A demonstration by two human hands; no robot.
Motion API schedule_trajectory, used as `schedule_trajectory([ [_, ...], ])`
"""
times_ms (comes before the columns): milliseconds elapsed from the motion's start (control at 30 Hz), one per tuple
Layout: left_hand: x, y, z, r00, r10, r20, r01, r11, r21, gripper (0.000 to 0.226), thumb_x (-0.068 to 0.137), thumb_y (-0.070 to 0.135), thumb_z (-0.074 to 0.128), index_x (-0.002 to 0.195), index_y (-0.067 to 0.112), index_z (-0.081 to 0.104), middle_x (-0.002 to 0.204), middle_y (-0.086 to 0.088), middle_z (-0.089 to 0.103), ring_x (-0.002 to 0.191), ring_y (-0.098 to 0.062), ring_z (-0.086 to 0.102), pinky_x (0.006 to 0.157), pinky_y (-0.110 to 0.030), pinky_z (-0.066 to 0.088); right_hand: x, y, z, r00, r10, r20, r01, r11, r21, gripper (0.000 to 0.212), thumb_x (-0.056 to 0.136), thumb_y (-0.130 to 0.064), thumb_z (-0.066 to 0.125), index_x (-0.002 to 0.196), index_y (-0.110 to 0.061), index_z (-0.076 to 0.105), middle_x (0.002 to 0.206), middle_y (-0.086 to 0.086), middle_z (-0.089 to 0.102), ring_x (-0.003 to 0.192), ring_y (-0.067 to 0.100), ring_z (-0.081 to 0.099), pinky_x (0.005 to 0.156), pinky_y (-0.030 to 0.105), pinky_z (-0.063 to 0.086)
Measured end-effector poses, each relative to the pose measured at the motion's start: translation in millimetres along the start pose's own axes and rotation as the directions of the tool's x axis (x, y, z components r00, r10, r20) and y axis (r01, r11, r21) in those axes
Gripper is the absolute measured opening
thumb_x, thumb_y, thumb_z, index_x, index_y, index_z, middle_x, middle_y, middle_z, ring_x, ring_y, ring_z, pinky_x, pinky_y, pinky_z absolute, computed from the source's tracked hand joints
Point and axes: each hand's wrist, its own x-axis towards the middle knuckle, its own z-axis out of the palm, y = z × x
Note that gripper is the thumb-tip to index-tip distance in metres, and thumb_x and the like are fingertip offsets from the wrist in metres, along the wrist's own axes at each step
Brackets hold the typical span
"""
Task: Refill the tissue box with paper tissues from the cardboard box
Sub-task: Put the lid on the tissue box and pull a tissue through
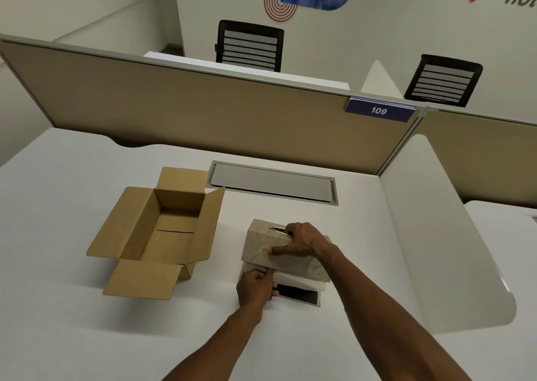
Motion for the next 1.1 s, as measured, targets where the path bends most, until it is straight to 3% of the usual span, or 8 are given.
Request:
schedule_trajectory([
  [133, -11.0, -3.4, 8.1, 0.996, -0.074, 0.047, 0.080, 0.988, -0.135, 0.044, 0.097, 0.046, 0.055, 0.085, 0.006, 0.071, 0.069, -0.007, 0.076, 0.056, -0.019, 0.074, 0.053, -0.026, 0.059, 1.1, 0.1, -1.5, 1.000, -0.011, 0.007, 0.011, 1.000, -0.016, 0.079, 0.077, -0.073, 0.069, 0.127, -0.012, 0.061, 0.121, 0.011, 0.067, 0.101, 0.024, 0.059, 0.077, 0.030, 0.039],
  [267, -26.7, -7.3, 15.5, 0.979, -0.099, 0.179, 0.144, 0.956, -0.256, 0.053, 0.102, 0.048, 0.043, 0.096, 0.003, 0.070, 0.076, -0.011, 0.079, 0.068, -0.026, 0.077, 0.059, -0.029, 0.061, 3.8, 0.4, -5.8, 1.000, -0.015, 0.020, 0.015, 1.000, -0.022, 0.075, 0.079, -0.072, 0.069, 0.122, -0.011, 0.062, 0.117, 0.012, 0.068, 0.091, 0.020, 0.053, 0.076, 0.031, 0.039],
  [433, -40.4, -12.6, 24.1, 0.956, -0.040, 0.292, 0.111, 0.966, -0.231, 0.039, 0.103, 0.035, 0.048, 0.097, 0.004, 0.070, 0.081, -0.009, 0.079, 0.076, -0.025, 0.078, 0.064, -0.027, 0.060, 5.4, -0.2, -10.2, 1.000, -0.018, 0.024, 0.019, 0.999, -0.027, 0.075, 0.078, -0.072, 0.069, 0.120, -0.011, 0.063, 0.111, 0.010, 0.066, 0.091, 0.020, 0.054, 0.077, 0.031, 0.040],
  [600, -32.4, 5.8, 23.6, 0.964, 0.011, 0.267, 0.044, 0.979, -0.199, 0.029, 0.103, 0.024, 0.051, 0.099, 0.004, 0.072, 0.083, -0.009, 0.080, 0.076, -0.023, 0.078, 0.066, -0.026, 0.061, 4.7, 0.8, -7.9, 1.000, -0.020, 0.014, 0.020, 1.000, -0.016, 0.074, 0.078, -0.072, 0.070, 0.120, -0.012, 0.064, 0.114, 0.010, 0.067, 0.092, 0.021, 0.054, 0.077, 0.031, 0.041],
  [1100, -32.2, 18.6, 23.4, 0.964, -0.022, 0.265, 0.043, 0.996, -0.075, 0.024, 0.101, 0.027, 0.056, 0.093, 0.012, 0.072, 0.079, -0.002, 0.079, 0.069, -0.014, 0.077, 0.056, -0.017, 0.056, 9.0, -2.6, -13.0, 0.996, -0.020, 0.092, 0.024, 0.999, -0.044, 0.074, 0.079, -0.070, 0.070, 0.124, -0.011, 0.063, 0.117, 0.011, 0.067, 0.093, 0.020, 0.054, 0.076, 0.029, 0.040],
])
